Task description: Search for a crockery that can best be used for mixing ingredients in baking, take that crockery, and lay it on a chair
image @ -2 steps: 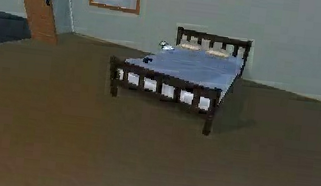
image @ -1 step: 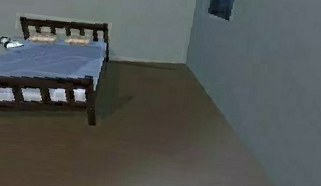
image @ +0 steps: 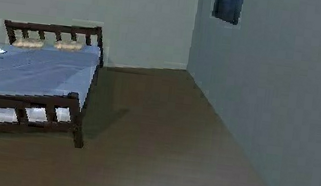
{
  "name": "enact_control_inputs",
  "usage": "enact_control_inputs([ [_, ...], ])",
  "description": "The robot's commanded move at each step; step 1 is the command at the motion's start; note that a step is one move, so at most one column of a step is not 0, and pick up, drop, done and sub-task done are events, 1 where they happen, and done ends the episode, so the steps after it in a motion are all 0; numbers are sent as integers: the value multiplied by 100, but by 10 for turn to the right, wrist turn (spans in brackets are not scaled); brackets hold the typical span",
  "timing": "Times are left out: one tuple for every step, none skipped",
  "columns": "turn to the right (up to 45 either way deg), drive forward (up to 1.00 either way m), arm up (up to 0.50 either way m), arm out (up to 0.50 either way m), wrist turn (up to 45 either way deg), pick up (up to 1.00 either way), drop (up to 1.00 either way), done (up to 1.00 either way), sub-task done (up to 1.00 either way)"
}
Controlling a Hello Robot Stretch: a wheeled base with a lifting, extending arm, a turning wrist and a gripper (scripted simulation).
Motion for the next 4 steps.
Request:
enact_control_inputs([
  [-450, 0, 0, 0, 0, 0, 0, 0, 0],
  [-390, 0, 0, 0, 0, 0, 0, 0, 0],
  [0, 100, 0, 0, 0, 0, 0, 0, 0],
  [0, 100, 0, 0, 0, 0, 0, 0, 0],
])
